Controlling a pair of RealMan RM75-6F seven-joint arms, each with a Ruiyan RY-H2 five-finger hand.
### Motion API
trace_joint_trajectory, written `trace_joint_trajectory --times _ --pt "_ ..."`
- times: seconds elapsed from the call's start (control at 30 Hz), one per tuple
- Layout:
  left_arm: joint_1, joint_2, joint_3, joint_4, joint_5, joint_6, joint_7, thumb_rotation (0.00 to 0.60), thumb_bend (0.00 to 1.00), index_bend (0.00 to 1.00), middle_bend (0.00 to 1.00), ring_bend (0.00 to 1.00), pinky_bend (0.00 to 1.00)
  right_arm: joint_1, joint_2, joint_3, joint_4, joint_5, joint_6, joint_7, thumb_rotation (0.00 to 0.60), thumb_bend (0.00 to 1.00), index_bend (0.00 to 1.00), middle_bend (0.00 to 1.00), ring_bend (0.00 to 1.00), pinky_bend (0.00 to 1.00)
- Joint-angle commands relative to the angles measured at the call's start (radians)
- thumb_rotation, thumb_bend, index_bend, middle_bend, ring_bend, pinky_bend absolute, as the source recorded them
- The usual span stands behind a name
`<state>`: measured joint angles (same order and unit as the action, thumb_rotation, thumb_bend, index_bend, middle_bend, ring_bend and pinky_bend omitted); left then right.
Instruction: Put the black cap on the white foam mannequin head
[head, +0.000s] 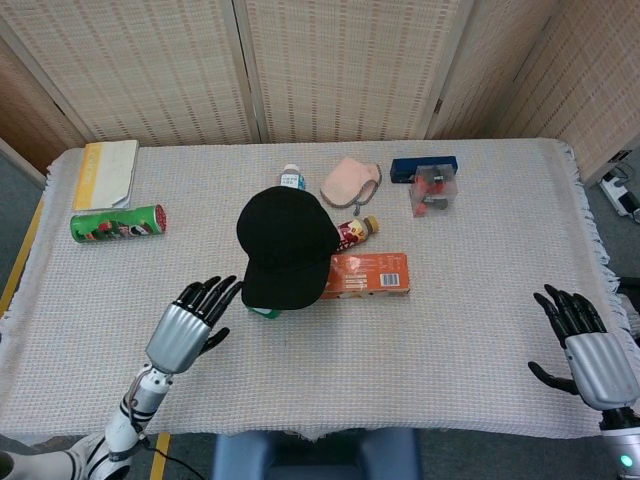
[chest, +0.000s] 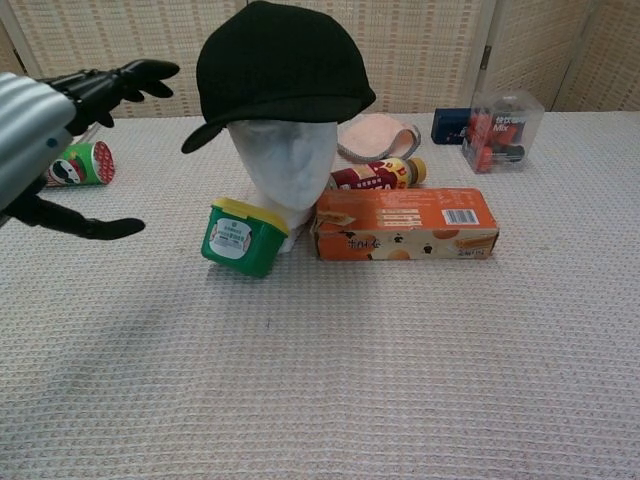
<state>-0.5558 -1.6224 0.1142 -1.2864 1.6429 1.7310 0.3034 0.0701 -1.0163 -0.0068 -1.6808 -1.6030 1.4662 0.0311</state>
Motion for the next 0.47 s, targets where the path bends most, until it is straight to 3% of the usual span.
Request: trace_joint_trajectory --times 0.03,0.13,0.23,0.4,0.47 --pt "0.174 0.346 0.119 -0.355 -0.207 -0.126 -0.099 0.6 0.08 0.07 0.15 0.11 0.23 0.004 -0.008 -0.004 -0.006 0.002 -0.013 -0.018 0.6 0.15 0.0 0.0 0.0 0.0" --pt "0.221 0.415 0.118 -0.345 -0.291 -0.165 -0.206 0.6 0.08 0.1 0.15 0.09 0.2 0.008 -0.026 -0.002 -0.006 0.012 -0.025 -0.051 0.6 0.15 0.0 0.0 0.0 0.0" --pt "0.297 0.4 0.077 -0.275 -0.332 -0.101 -0.276 0.6 0.1 0.13 0.15 0.09 0.19 0.01 -0.041 0.001 -0.009 0.028 -0.037 -0.077 0.6 0.15 0.0 0.0 0.0 0.0" --pt "0.341 0.378 0.053 -0.218 -0.3 -0.024 -0.247 0.6 0.12 0.18 0.15 0.08 0.19 0.012 -0.049 0.006 -0.013 0.04 -0.04 -0.096 0.6 0.15 0.0 0.0 0.0 0.0" --pt "0.366 0.363 0.02 -0.196 -0.263 0.051 -0.232 0.6 0.13 0.18 0.15 0.08 0.18 0.013 -0.055 0.008 -0.013 0.043 -0.043 -0.105 0.6 0.15 0.0 0.0 0.0 0.0"
